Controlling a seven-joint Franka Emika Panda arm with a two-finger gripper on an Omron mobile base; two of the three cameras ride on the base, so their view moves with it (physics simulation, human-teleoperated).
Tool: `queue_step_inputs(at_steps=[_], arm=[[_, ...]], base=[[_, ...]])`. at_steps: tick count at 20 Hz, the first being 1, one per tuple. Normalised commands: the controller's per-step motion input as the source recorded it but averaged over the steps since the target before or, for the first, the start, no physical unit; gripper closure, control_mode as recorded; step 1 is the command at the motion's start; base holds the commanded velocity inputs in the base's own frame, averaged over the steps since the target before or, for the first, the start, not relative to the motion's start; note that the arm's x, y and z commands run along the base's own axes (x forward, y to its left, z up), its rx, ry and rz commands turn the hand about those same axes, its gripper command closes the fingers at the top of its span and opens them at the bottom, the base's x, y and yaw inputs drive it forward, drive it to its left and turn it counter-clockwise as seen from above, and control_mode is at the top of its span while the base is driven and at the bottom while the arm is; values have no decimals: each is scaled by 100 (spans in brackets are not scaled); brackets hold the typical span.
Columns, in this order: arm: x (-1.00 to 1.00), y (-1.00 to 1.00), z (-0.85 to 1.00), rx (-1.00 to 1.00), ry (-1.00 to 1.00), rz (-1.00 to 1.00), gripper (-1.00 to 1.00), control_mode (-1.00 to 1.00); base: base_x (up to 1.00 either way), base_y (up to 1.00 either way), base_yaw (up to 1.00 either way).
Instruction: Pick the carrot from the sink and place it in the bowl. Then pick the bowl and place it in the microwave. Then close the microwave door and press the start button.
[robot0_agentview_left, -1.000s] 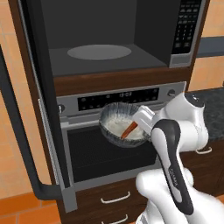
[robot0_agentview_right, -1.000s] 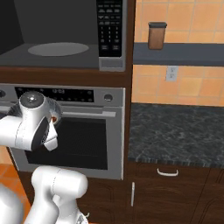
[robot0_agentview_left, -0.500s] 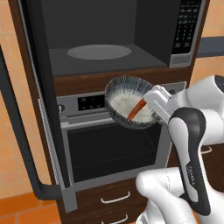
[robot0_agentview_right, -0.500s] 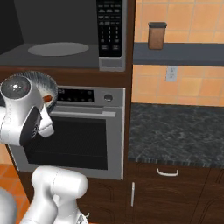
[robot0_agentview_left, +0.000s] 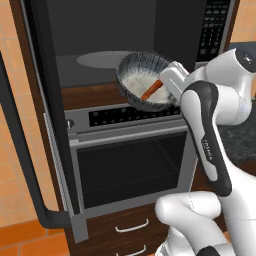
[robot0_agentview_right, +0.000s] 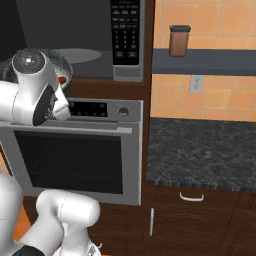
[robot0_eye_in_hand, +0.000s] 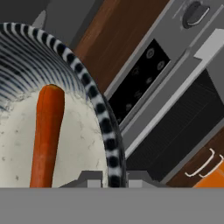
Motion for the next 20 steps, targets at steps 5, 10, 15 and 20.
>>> queue_step_inputs(at_steps=[5, 10, 15, 20], arm=[[80, 0, 44, 0, 0, -1, 100, -100], [83, 6, 26, 0, 0, -2, 100, -100], [77, 27, 44, 0, 0, -1, 100, -100], [70, 23, 10, 0, 0, -3, 100, -100]], base=[[0, 0, 0], [0, 0, 0], [0, 0, 0], [0, 0, 0]])
